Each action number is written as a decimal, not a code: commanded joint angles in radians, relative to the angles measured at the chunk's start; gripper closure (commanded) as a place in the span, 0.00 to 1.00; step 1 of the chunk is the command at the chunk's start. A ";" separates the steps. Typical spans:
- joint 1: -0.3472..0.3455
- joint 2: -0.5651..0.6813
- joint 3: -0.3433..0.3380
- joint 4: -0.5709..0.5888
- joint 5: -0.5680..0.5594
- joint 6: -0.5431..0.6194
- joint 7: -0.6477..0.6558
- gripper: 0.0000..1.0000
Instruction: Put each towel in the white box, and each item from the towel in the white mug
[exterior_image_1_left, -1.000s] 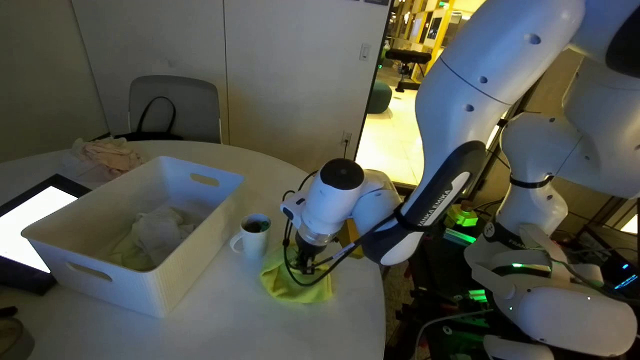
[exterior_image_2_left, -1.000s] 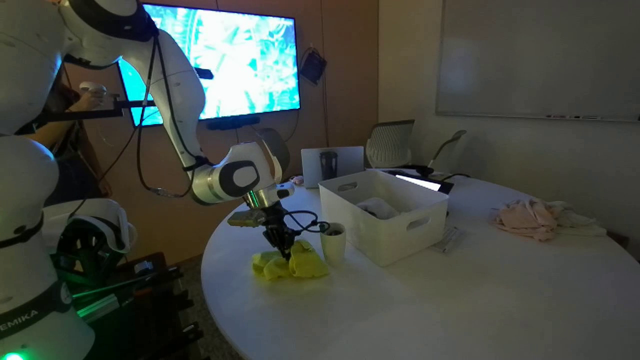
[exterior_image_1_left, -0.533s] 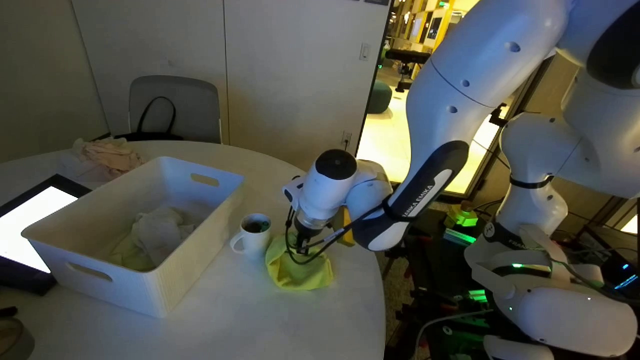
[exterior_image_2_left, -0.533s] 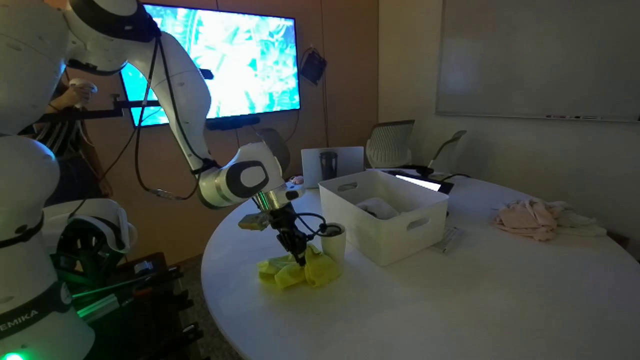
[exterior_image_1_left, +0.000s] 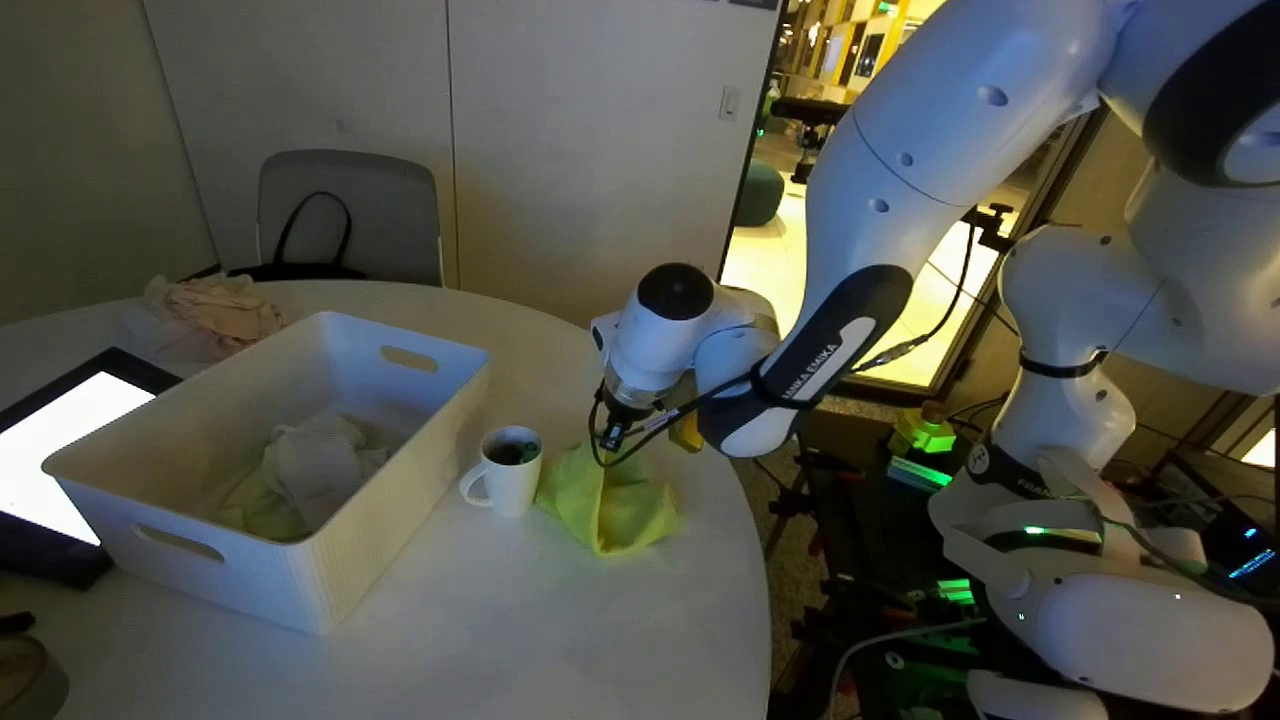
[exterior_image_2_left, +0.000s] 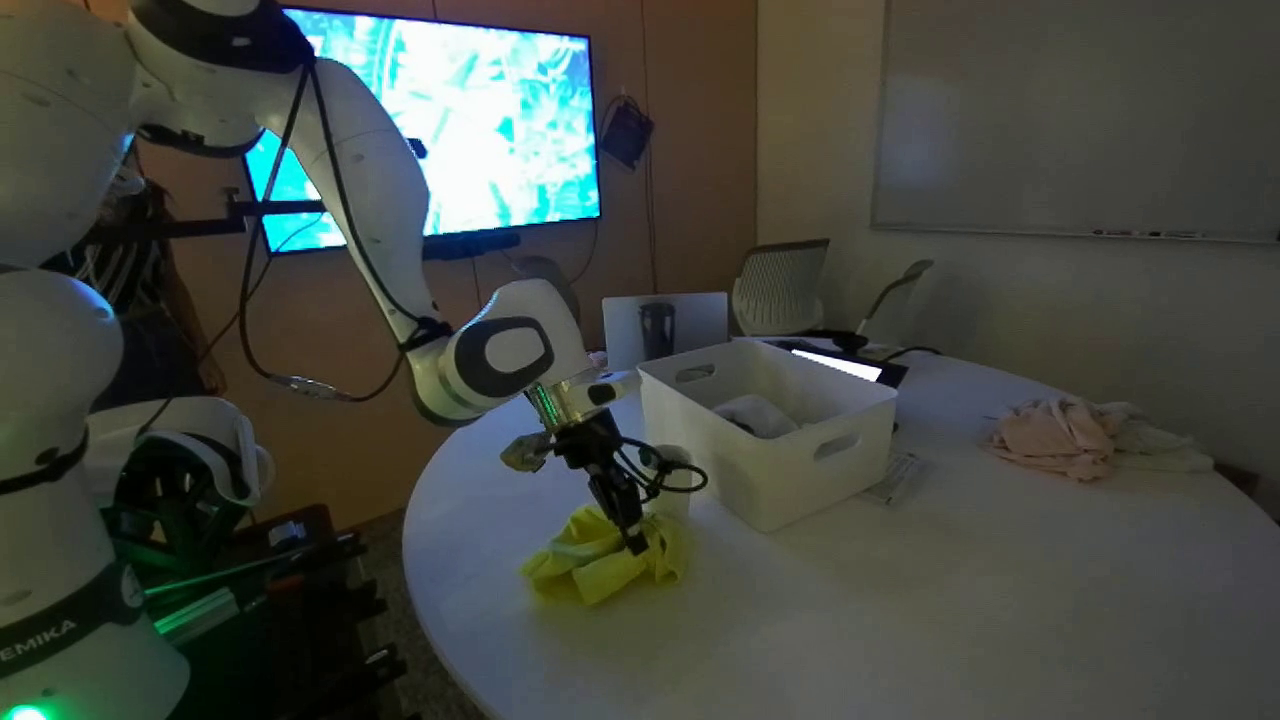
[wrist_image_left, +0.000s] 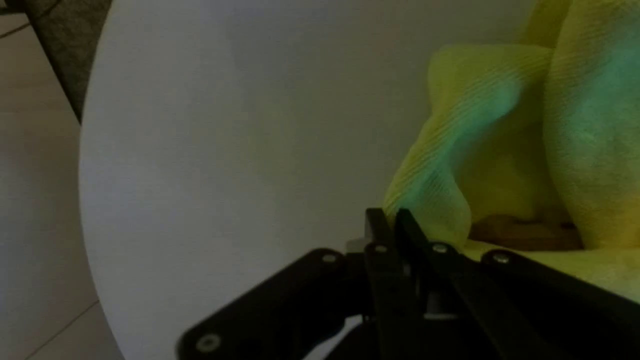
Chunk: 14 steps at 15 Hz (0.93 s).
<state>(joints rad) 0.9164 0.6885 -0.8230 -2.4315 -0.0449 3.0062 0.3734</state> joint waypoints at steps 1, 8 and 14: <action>-0.049 0.014 -0.020 -0.025 0.052 -0.003 0.027 0.90; -0.254 -0.002 0.027 -0.022 0.129 -0.035 0.038 0.89; -0.427 -0.003 0.105 0.008 0.134 -0.074 0.055 0.90</action>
<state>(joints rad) 0.5525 0.6919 -0.7602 -2.4524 0.0780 2.9665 0.4109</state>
